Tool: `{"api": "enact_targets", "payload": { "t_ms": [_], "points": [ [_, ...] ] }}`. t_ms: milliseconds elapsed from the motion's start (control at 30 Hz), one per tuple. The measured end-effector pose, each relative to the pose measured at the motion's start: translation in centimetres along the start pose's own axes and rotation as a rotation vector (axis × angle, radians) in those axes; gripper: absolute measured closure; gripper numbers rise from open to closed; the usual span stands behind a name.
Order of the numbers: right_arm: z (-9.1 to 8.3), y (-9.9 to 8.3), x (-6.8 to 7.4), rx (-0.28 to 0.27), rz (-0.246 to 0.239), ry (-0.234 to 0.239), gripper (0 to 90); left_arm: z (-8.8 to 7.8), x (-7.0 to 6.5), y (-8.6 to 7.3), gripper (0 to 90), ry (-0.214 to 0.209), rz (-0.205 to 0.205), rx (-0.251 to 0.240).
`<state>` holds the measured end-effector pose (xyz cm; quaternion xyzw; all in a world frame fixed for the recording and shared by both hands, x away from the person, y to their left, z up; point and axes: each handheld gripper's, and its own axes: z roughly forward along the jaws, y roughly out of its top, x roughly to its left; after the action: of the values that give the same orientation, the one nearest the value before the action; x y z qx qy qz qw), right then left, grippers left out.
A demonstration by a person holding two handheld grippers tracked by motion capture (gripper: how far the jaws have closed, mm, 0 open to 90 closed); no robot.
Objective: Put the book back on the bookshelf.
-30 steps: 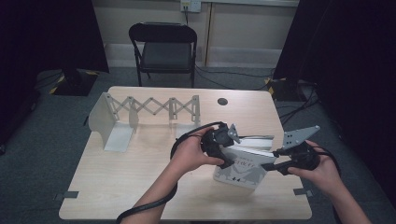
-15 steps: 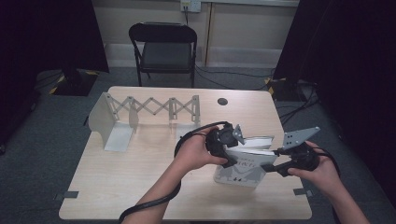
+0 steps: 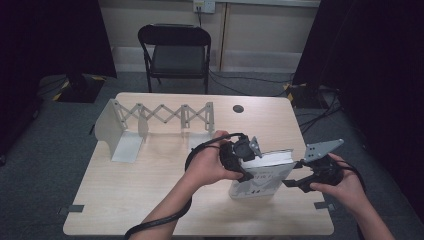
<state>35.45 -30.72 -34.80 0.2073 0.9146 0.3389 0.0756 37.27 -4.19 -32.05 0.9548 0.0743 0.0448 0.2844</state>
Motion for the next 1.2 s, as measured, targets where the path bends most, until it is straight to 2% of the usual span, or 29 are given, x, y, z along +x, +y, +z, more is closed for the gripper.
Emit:
{"api": "enact_targets", "payload": {
  "t_ms": [133, 367, 467, 633, 800, 933, 1000, 1067, 1200],
  "points": [
    [0.2, -0.2, 0.1, -0.007, 0.003, 0.001, 37.2, -0.4, 0.1, -0.3, 52.9, 0.002, -0.012, 0.021],
    [0.6, -0.3, 0.2, -0.016, 0.01, -0.012, 34.4, -1.5, 0.4, -1.9, 52.9, 0.01, -0.042, 0.03],
    [1.2, -0.4, 0.4, -0.019, 0.004, -0.02, 31.6, -2.0, 0.6, -2.7, 52.9, 0.013, -0.049, 0.04],
    [2.5, -1.1, 0.3, -0.02, 0.021, -0.02, 28.3, -2.5, 0.7, -3.3, 52.9, 0.014, -0.061, 0.046],
    [4.0, -2.0, 0.5, -0.026, 0.037, -0.028, 25.8, -2.5, 0.8, -3.2, 52.6, 0.01, -0.069, 0.058],
    [4.8, -2.7, 0.6, -0.027, 0.055, -0.031, 25.0, -2.4, 0.8, -2.9, 51.8, 0.013, -0.06, 0.075],
    [5.2, -2.9, 0.6, -0.021, 0.055, -0.032, 24.8, -2.4, 0.9, -2.8, 51.1, 0.011, -0.049, 0.08],
    [5.5, -3.2, 0.7, -0.017, 0.054, -0.035, 24.7, -2.4, 1.0, -2.8, 50.3, 0.019, -0.063, 0.082],
    [6.1, -3.6, 0.9, -0.014, 0.058, -0.036, 24.1, -2.2, 1.2, -2.6, 48.6, 0.027, -0.051, 0.086]
  ]
}}
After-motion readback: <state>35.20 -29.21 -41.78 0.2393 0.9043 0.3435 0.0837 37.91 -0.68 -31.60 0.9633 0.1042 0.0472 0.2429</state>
